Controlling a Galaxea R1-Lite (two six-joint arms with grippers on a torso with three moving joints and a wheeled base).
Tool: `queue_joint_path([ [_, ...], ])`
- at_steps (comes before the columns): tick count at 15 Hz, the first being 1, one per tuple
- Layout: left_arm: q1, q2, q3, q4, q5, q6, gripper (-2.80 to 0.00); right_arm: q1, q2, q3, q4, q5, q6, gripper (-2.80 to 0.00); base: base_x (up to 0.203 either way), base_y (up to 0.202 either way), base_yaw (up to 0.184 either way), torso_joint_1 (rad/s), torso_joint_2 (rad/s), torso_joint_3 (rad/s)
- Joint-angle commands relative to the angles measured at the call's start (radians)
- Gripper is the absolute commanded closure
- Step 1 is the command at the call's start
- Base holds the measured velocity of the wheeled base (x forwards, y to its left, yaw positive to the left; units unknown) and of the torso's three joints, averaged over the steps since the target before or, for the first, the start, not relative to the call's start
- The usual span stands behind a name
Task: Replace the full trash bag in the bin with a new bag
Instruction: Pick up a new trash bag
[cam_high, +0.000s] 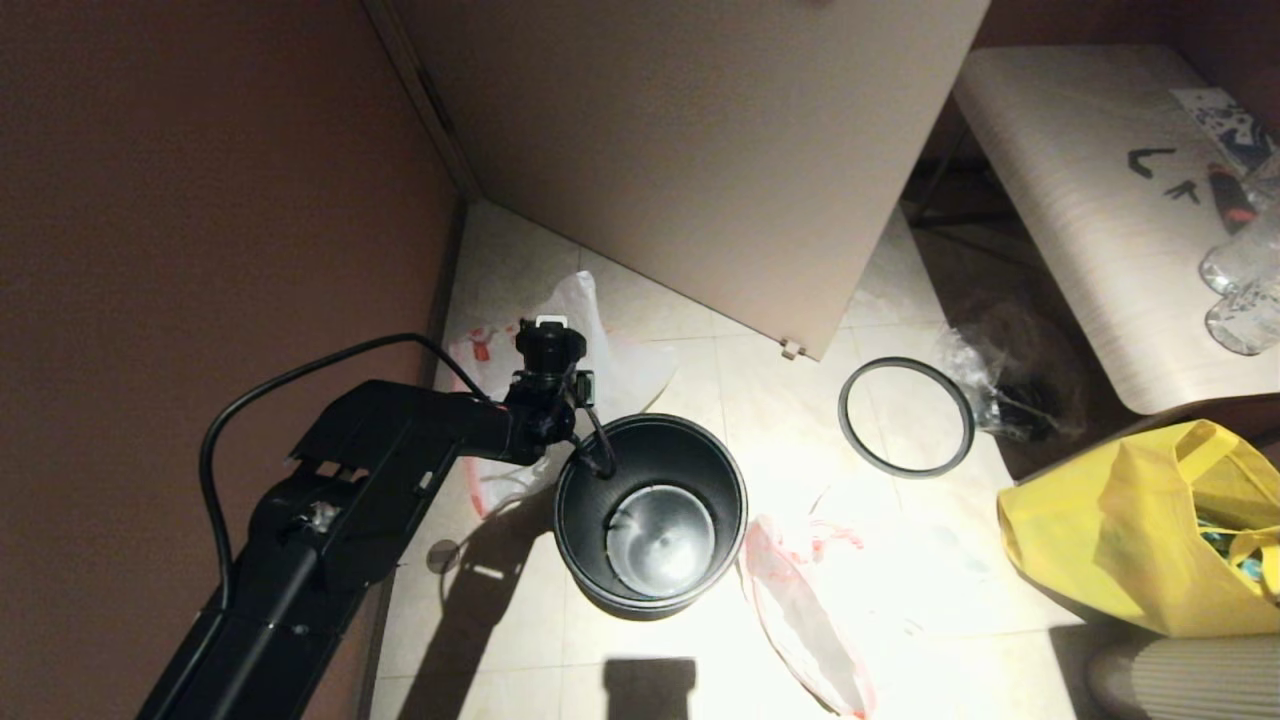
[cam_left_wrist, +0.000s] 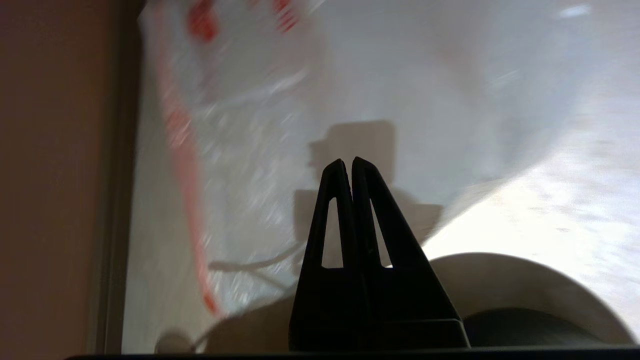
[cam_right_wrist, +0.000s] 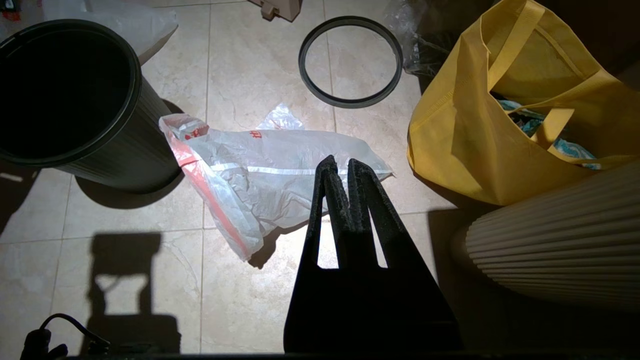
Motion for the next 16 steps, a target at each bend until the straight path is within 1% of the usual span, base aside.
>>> queue_joint_path([
  [1, 0.003, 0.039, 0.006, -0.007, 0.075, -0.055, 0.0, 0.0, 0.001, 0.0, 0.0, 0.0, 0.0, 0.0, 0.0, 0.0, 0.0, 0.0, 0.0, 0.0],
  [2, 0.005, 0.04, 0.019, -0.003, 0.106, -0.11, 0.0, 0.0, 0.001, 0.0, 0.0, 0.0, 0.0, 0.0, 0.0, 0.0, 0.0, 0.0, 0.0, 0.0],
  [4, 0.019, 0.044, 0.032, 0.007, 0.175, -0.134, 0.0, 0.0, 0.001, 0.0, 0.0, 0.0, 0.0, 0.0, 0.0, 0.0, 0.0, 0.0, 0.0, 0.0],
  [5, 0.03, 0.046, 0.033, 0.011, 0.184, -0.175, 0.0, 0.0, 0.001, 0.0, 0.0, 0.0, 0.0, 0.0, 0.0, 0.0, 0.0, 0.0, 0.0, 0.0],
  [6, 0.037, 0.04, 0.038, 0.031, 0.185, -0.237, 0.0, 0.0, 0.001, 0.0, 0.0, 0.0, 0.0, 0.0, 0.0, 0.0, 0.0, 0.0, 0.0, 0.0],
  [9, 0.058, 0.028, 0.047, 0.211, 0.189, -0.423, 0.0, 0.0, 0.001, 0.0, 0.0, 0.0, 0.0, 0.0, 0.0, 0.0, 0.0, 0.0, 0.0, 0.0],
  [10, 0.061, 0.028, 0.056, 0.253, 0.187, -0.47, 0.0, 0.0, 0.001, 0.0, 0.0, 0.0, 0.0, 0.0, 0.0, 0.0, 0.0, 0.0, 0.0, 0.0],
  [11, 0.062, 0.025, 0.085, 0.285, 0.176, -0.521, 0.0, 0.0, 0.001, 0.0, 0.0, 0.0, 0.0, 0.0, 0.0, 0.0, 0.0, 0.0, 0.0, 0.0],
  [12, 0.062, 0.019, 0.123, 0.301, 0.15, -0.556, 0.0, 0.0, 0.001, 0.0, 0.0, 0.0, 0.0, 0.0, 0.0, 0.0, 0.0, 0.0, 0.0, 0.0],
  [13, 0.06, 0.011, 0.169, 0.303, 0.119, -0.574, 0.0, 0.0, 0.001, 0.0, 0.0, 0.0, 0.0, 0.0, 0.0, 0.0, 0.0, 0.0, 0.0, 0.0],
  [15, 0.054, -0.015, 0.268, 0.292, 0.032, -0.596, 0.0, 0.0, 0.001, 0.0, 0.0, 0.0, 0.0, 0.0, 0.0, 0.0, 0.0, 0.0, 0.0, 0.0],
  [16, 0.054, -0.022, 0.301, 0.287, 0.008, -0.607, 0.0, 0.0, 0.001, 0.0, 0.0, 0.0, 0.0, 0.0, 0.0, 0.0, 0.0, 0.0, 0.0, 0.0],
])
